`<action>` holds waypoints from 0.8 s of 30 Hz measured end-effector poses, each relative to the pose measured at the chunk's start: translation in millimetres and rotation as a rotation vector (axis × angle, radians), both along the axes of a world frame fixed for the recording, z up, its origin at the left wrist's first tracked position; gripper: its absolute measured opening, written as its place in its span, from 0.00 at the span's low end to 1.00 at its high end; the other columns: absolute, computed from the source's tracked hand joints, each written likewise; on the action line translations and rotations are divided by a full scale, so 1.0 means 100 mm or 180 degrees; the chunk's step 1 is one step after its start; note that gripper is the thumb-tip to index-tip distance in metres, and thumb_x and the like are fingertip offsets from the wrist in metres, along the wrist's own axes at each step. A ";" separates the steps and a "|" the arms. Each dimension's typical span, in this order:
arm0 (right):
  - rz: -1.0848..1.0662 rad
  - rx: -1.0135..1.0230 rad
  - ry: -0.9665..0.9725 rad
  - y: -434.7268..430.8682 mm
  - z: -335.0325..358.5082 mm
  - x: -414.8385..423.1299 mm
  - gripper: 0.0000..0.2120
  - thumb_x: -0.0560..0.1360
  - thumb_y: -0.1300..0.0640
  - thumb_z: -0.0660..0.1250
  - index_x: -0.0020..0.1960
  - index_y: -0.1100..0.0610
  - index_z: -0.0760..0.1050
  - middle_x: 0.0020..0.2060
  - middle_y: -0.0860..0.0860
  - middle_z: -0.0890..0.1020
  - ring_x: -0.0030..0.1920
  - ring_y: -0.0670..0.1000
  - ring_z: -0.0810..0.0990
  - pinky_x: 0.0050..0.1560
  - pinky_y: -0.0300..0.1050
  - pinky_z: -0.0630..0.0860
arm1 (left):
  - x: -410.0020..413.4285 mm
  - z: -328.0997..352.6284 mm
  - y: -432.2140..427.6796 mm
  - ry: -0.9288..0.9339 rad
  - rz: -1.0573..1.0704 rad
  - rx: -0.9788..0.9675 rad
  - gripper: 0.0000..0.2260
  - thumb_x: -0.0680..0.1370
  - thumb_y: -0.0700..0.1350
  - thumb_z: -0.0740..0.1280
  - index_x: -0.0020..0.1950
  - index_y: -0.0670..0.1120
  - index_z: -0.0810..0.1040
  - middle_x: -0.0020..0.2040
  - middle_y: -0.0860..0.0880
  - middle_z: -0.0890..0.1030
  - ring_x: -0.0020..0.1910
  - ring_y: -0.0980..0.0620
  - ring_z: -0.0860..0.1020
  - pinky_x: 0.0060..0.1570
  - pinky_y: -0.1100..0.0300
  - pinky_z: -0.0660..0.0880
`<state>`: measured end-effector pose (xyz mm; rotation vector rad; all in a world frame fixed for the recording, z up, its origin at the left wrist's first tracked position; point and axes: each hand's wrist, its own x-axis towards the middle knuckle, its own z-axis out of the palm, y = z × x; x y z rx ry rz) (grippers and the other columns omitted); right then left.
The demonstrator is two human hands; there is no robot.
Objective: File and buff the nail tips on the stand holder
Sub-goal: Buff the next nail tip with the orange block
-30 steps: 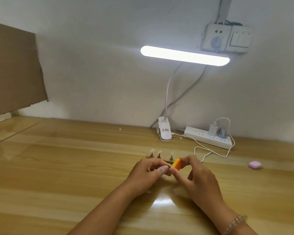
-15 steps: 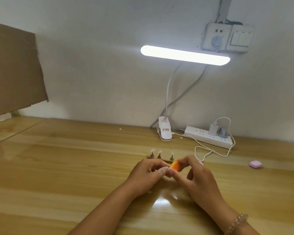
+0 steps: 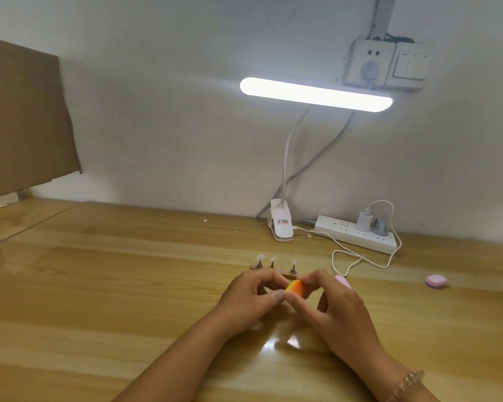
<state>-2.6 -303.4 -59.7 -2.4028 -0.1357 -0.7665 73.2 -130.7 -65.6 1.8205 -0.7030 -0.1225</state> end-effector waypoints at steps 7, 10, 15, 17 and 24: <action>0.0198 -0.0215 0.0070 0.04 0.01 -0.03 0.19 0.70 0.29 0.63 0.45 0.44 0.74 0.40 0.37 0.79 0.34 0.46 0.75 0.37 0.37 0.71 | 0.02 -0.04 0.00 -0.0139 0.0098 0.0199 0.06 0.77 0.43 0.72 0.47 0.55 0.84 0.45 0.57 0.85 0.29 0.61 0.71 0.34 0.64 0.71; -0.0125 0.0106 0.0106 -0.05 0.03 0.05 0.15 0.69 0.34 0.66 0.43 0.45 0.75 0.37 0.37 0.79 0.38 0.45 0.76 0.44 0.44 0.72 | 0.01 -0.05 0.00 -0.0161 0.0149 0.0195 0.04 0.77 0.46 0.72 0.46 0.56 0.84 0.45 0.55 0.85 0.29 0.62 0.72 0.33 0.62 0.72; 0.0205 -0.0207 0.0059 0.05 0.01 -0.03 0.17 0.70 0.31 0.65 0.46 0.44 0.74 0.40 0.37 0.78 0.34 0.46 0.75 0.40 0.38 0.72 | 0.01 -0.04 0.00 -0.0137 0.0123 0.0274 0.06 0.77 0.46 0.71 0.46 0.59 0.83 0.43 0.59 0.84 0.29 0.64 0.73 0.32 0.64 0.71; 0.0063 0.0114 0.0092 -0.01 0.03 0.02 0.18 0.68 0.31 0.65 0.45 0.44 0.74 0.40 0.36 0.80 0.35 0.46 0.75 0.45 0.42 0.73 | 0.01 -0.03 -0.01 -0.0121 0.0140 0.0272 0.06 0.78 0.47 0.71 0.46 0.59 0.83 0.43 0.58 0.85 0.29 0.64 0.72 0.32 0.62 0.72; 0.0190 -0.0153 0.0159 0.04 0.03 -0.01 0.21 0.67 0.30 0.65 0.49 0.45 0.73 0.42 0.36 0.78 0.34 0.43 0.75 0.35 0.38 0.69 | 0.01 -0.03 0.00 0.0126 0.0198 0.0077 0.06 0.80 0.43 0.68 0.50 0.52 0.83 0.44 0.54 0.86 0.43 0.48 0.84 0.40 0.50 0.79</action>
